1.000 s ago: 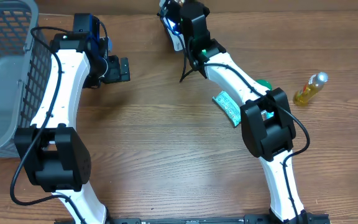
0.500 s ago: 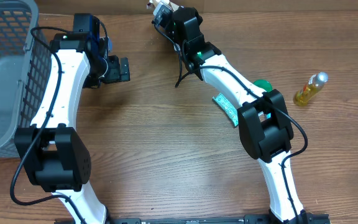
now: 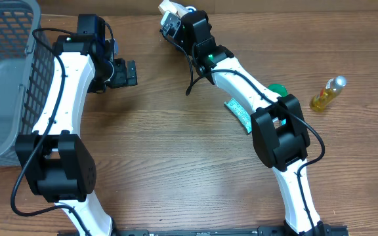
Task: Scan the item barcode
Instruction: 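Hold the PanTree packet up at the white scanner, then carry the PanTree packet right and lower it beside the teal pack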
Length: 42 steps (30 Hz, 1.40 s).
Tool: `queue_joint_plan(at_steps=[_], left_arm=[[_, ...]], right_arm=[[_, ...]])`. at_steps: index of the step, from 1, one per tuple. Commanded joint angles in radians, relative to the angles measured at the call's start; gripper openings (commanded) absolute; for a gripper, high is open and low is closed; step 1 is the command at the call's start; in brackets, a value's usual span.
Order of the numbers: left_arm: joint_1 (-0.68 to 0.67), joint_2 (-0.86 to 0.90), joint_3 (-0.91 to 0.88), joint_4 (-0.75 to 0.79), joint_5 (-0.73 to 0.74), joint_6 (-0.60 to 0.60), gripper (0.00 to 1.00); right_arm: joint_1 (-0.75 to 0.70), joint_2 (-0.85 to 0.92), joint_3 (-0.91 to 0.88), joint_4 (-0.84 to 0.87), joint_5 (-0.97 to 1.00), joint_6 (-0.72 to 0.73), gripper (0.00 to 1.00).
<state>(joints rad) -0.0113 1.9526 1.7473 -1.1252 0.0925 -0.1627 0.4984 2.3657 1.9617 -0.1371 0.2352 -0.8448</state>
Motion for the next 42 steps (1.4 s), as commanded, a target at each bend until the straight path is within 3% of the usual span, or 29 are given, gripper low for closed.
queue_joint_plan(at_steps=[1,8,14,20,24,29,33,36,42], left_arm=[[-0.002,-0.002,0.007,0.002,0.001,-0.002,1.0],[-0.003,-0.002,0.007,0.002,0.001,-0.002,1.0],[-0.002,-0.002,0.007,0.002,0.001,-0.002,1.0],[-0.003,-0.002,0.007,0.002,0.001,-0.002,1.0],[-0.002,-0.002,0.007,0.002,0.001,-0.002,1.0],[-0.002,-0.002,0.007,0.002,0.001,-0.002,1.0],[-0.002,-0.002,0.007,0.002,0.001,-0.002,1.0],[-0.002,-0.002,0.007,0.002,0.001,-0.002,1.0],[-0.002,-0.002,0.007,0.002,0.001,-0.002,1.0]], right_arm=[[0.002,0.008,0.021,0.036,-0.028,0.055,0.14],[-0.014,-0.024,0.022,0.08,-0.027,0.206,0.15],[-0.029,-0.163,0.022,-0.018,-0.043,0.367,0.15],[-0.062,-0.326,0.022,-0.33,-0.187,0.599,0.15],[-0.099,-0.389,0.022,-0.566,-0.385,0.719,0.15],[-0.143,-0.397,0.021,-0.936,-0.602,0.721,0.19],[-0.162,-0.38,0.002,-1.203,-0.592,0.71,0.24],[-0.171,-0.372,-0.045,-1.295,-0.546,0.71,0.27],[-0.187,-0.372,-0.164,-1.262,-0.388,0.71,0.3]])
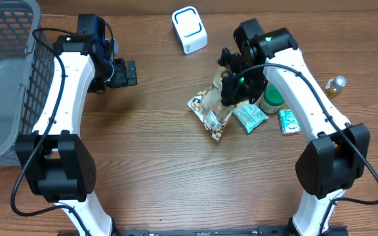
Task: Scan the item barcode
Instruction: 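Carry the PanTree packet right and lower it beside the teal pack, then open the right gripper and release the PanTree packet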
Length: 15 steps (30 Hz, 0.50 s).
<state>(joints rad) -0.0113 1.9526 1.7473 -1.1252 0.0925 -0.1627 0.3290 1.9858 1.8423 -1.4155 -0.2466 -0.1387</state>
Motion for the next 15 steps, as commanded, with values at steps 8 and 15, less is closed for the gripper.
queue_joint_plan(at_steps=[8,15], left_arm=[[-0.002,-0.002,0.007,0.002,0.001,-0.002,0.99],[-0.002,-0.002,0.007,0.002,0.001,-0.002,0.99]], right_arm=[[-0.018,0.008,-0.113,0.08,0.236,0.005,1.0],[-0.018,0.008,-0.123,0.2,0.251,0.073,1.0]])
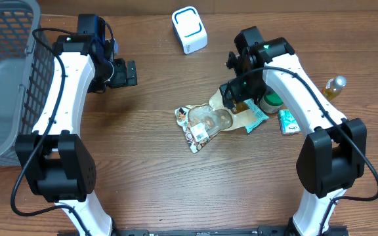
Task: Scan the item barcode
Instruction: 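Open the right gripper and release the PanTree packet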
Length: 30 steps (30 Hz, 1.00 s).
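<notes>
The white scanner with a blue outline (189, 29) stands at the back middle of the table. A brown and white snack packet (201, 123) is stretched out left of my right gripper (232, 103), which is shut on the packet's right end. My left gripper (130, 73) hovers far to the left near the basket, open with nothing in it. No barcode can be made out on the packet.
A grey wire basket (5, 78) fills the left edge. Two teal packets (253, 119) (287, 122) and a green-lidded jar (272, 101) crowd under the right arm. A yellow bottle (327, 92) lies at the right.
The snack packet has shifted left and looks larger and more spread out, still at my right gripper. That gripper sits slightly lower in the view. The left arm has not moved.
My right gripper was at the scanner, which was tilted at the table's back edge. Later the scanner stood free a little further forward, and the gripper was over the pile of items at the snack packet. Now it holds that packet stretched out to the left.
</notes>
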Tool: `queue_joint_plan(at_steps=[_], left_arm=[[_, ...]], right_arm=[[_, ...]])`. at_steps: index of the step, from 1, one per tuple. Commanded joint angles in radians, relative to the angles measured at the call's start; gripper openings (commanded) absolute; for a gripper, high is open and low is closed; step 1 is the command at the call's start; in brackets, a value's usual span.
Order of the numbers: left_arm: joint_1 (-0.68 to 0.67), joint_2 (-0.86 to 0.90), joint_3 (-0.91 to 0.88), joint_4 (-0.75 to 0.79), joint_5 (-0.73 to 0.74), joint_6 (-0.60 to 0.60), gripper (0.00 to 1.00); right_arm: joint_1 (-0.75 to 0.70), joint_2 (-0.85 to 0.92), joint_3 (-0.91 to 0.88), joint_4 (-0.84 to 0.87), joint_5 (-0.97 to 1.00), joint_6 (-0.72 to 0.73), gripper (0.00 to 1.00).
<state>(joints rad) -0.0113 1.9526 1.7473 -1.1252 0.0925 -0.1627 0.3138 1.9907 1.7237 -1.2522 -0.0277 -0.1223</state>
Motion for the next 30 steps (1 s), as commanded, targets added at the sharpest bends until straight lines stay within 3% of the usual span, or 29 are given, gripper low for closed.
queue_joint_plan(at_steps=[1,5,30], left_arm=[[-0.002,-0.002,0.007,0.002,0.001,-0.002,1.0],[-0.002,-0.002,0.007,0.002,0.001,-0.002,1.0],[-0.002,-0.002,0.007,0.002,0.001,-0.002,1.0]], right_arm=[[-0.003,0.003,-0.005,0.053,0.041,0.079,1.0],[-0.003,0.003,-0.005,0.089,0.06,0.171,1.0],[-0.003,0.003,-0.005,0.09,0.06,0.172,1.0]])
